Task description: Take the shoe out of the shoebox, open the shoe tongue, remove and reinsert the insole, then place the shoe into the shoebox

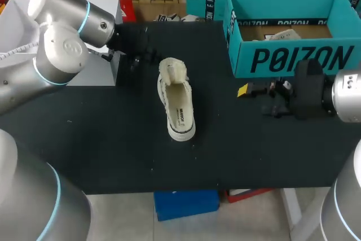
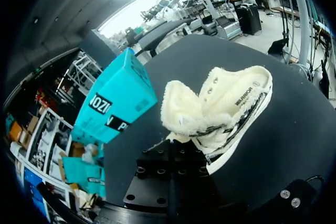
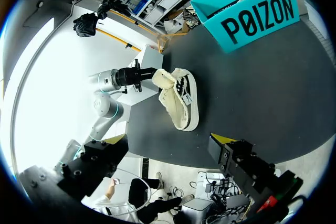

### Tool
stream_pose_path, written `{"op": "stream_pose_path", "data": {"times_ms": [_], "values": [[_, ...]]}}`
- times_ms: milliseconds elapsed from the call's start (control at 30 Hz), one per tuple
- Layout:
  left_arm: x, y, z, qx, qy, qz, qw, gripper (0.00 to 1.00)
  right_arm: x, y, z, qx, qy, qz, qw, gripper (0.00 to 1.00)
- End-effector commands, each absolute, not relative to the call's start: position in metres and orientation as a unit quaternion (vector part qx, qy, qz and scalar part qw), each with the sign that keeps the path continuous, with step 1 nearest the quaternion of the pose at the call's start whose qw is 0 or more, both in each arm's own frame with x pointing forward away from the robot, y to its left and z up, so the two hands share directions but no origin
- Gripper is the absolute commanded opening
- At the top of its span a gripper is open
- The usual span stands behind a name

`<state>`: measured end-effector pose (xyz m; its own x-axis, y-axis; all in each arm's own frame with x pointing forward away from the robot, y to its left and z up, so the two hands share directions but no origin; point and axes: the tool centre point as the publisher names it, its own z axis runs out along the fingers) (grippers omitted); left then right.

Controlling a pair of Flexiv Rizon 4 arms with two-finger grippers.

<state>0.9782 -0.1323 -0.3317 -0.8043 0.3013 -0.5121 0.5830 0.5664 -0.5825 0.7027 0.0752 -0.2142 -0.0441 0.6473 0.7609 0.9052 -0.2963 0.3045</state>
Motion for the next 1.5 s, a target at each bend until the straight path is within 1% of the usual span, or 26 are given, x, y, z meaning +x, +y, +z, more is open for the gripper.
{"op": "stream_pose_path", "data": {"times_ms": [33,500,1067,1300,1500], "values": [[0.977,-0.140,-0.336,0.257,0.861,-0.402,0.177,0.00,0.703,0.076,-0.214,-0.676,-0.575,-0.438,0.147,1.00],[0.955,-0.135,-0.328,0.255,0.851,-0.426,0.170,0.00,0.703,0.076,-0.214,-0.676,-0.575,-0.438,0.147,1.00],[0.933,-0.149,-0.327,0.275,0.845,-0.430,0.156,0.00,0.703,0.076,-0.214,-0.676,-0.575,-0.438,0.147,1.00],[0.946,-0.142,-0.327,0.268,0.851,-0.424,0.158,0.00,0.703,0.076,-0.214,-0.676,-0.575,-0.438,0.147,1.00],[0.964,-0.157,-0.318,0.283,0.839,-0.438,0.157,0.00,0.703,0.076,-0.214,-0.676,-0.575,-0.438,0.147,1.00]]}}
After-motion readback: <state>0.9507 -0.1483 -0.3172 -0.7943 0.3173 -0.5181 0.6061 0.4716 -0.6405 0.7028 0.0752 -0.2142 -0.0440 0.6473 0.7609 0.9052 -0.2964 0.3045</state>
